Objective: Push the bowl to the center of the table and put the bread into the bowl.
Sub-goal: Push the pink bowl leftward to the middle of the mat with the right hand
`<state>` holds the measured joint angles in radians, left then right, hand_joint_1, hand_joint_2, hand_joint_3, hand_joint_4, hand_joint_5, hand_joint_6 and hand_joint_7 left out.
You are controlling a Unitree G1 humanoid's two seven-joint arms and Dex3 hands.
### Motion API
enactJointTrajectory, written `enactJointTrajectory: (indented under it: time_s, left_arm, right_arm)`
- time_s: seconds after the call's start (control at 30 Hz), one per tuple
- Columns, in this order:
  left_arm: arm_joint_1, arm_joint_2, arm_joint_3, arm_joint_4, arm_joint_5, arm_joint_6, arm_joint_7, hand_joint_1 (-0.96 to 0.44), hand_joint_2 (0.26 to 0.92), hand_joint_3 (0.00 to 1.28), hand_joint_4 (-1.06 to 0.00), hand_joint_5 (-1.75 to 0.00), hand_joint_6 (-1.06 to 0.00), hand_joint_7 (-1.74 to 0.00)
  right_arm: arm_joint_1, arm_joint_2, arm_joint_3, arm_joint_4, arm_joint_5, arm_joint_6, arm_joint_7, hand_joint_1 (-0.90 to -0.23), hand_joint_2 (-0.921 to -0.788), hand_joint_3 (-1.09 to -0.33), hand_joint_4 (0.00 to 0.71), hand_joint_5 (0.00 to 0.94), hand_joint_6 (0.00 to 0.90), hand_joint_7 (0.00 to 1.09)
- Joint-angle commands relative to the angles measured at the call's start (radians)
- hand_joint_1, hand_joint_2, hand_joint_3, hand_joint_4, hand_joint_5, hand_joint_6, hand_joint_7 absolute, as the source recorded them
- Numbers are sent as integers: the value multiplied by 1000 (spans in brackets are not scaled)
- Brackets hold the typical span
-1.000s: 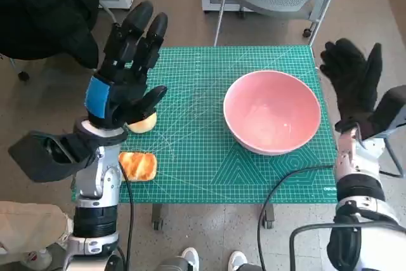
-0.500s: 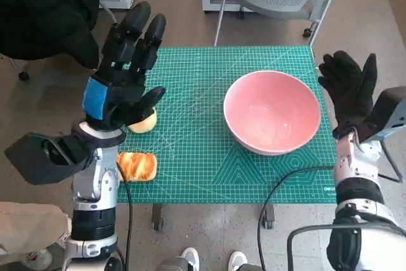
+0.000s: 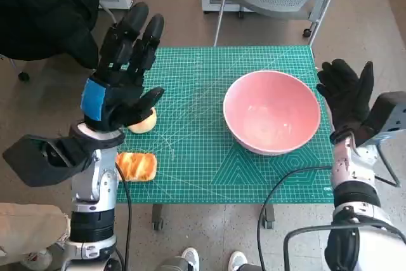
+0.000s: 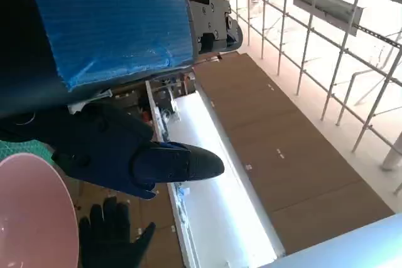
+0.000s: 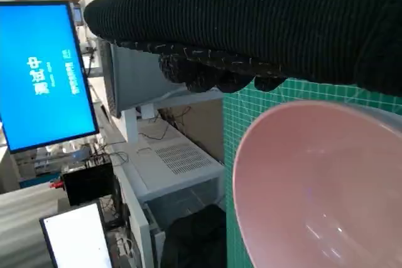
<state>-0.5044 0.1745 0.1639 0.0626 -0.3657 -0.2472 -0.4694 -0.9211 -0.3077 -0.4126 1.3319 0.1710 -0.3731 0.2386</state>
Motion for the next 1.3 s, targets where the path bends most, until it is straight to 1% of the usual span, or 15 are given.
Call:
enactJointTrajectory:
  time_s: [0.03,0.17,0.27,0.47,0.7,0.83,1.03,1.13,1.3]
  left_arm:
    - [13,11,0,-21,0,9,7,-511,921,306,-43,-1,1,-365]
    - [15,14,-1,-25,2,12,10,-510,921,306,-46,-3,1,-366]
    - [16,18,0,-23,2,12,10,-511,921,306,-47,-3,1,-366]
    - [20,25,-1,-38,2,20,15,-507,921,309,-46,-3,1,-367]
    - [24,32,3,-54,0,32,18,-504,921,316,-43,-1,1,-369]
    - [28,36,4,-67,0,39,22,-497,921,322,-39,0,1,-368]
    - [35,38,5,-79,0,42,27,-492,921,328,-35,0,1,-369]
    - [38,38,5,-81,1,42,28,-492,921,329,-35,0,1,-378]
    - [48,40,6,-89,2,44,33,-489,921,330,-34,0,1,-383]
  right_arm:
    - [38,8,0,15,-12,23,6,-681,-921,-957,464,16,519,80]
    - [40,9,-6,16,-11,29,15,-682,-921,-956,466,14,515,75]
    - [41,16,-14,15,-5,31,25,-680,-921,-957,467,12,514,72]
    - [39,37,-20,14,-8,25,29,-678,-921,-956,469,10,518,69]
    - [36,60,-32,13,0,23,43,-683,-921,-951,471,8,535,73]
    - [30,78,-34,13,-2,24,41,-690,-921,-944,478,9,543,75]
    - [23,101,-38,13,-4,23,40,-670,-921,-939,492,13,553,76]
    - [21,107,-38,12,-7,22,42,-674,-921,-939,490,10,552,73]
    - [11,130,-40,11,-4,19,39,-682,-921,-939,493,10,554,71]
